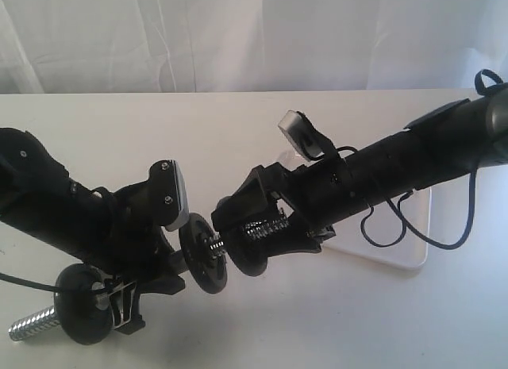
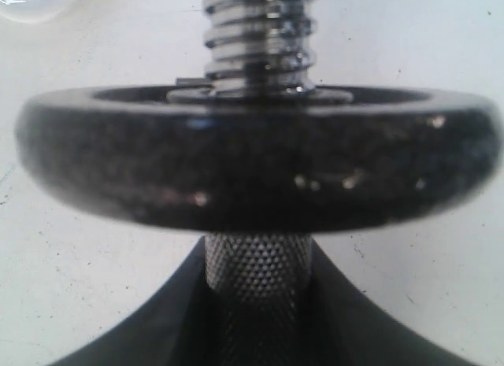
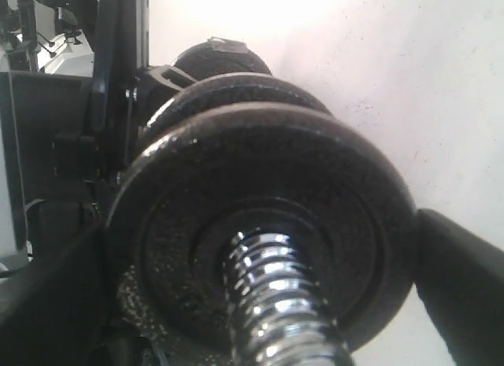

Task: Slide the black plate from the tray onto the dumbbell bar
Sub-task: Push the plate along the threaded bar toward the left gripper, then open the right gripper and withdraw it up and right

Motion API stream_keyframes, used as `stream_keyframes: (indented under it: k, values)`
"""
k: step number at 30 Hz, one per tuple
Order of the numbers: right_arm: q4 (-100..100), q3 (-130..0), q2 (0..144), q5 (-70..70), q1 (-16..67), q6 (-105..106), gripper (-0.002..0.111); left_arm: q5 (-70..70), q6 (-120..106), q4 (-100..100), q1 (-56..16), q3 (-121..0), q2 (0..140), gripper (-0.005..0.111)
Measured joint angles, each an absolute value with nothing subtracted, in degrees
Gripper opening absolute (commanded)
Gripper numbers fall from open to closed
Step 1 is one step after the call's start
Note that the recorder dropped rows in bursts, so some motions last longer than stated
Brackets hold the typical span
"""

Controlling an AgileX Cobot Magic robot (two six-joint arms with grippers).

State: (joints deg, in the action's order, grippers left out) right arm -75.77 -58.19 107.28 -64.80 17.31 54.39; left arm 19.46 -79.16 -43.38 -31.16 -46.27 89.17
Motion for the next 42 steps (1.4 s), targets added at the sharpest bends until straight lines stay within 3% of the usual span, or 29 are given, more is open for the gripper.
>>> stream_keyframes:
  k: [2,4,12,17,42]
  values:
    - [-75.8,-58.2,107.3,-64.8,17.3,54.5,0.001,19.5,-79.2,-43.4,-31.2,-46.3,89.2,0.0]
    - [-75.8,-58.2,107.3,-64.8,17.3,54.5,0.009,19.5,-79.2,-43.4,-31.2,-46.3,89.2,0.0]
    - [-75.8,-58.2,107.4,-64.2,18.7,57.4,0.077,19.8,-79.3,-43.4,-31.2,-46.3,89.1,0.0]
    - [-75.8,-58.2,107.5,-64.0,18.9,58.1,0.098,20.1,-79.5,-43.4,-31.3,-46.3,89.1,0.0]
    - [-71.8,-58.3,107.1,-67.6,16.7,53.9,0.101,19.6,-79.4,-43.4,-31.4,-46.3,89.4,0.0]
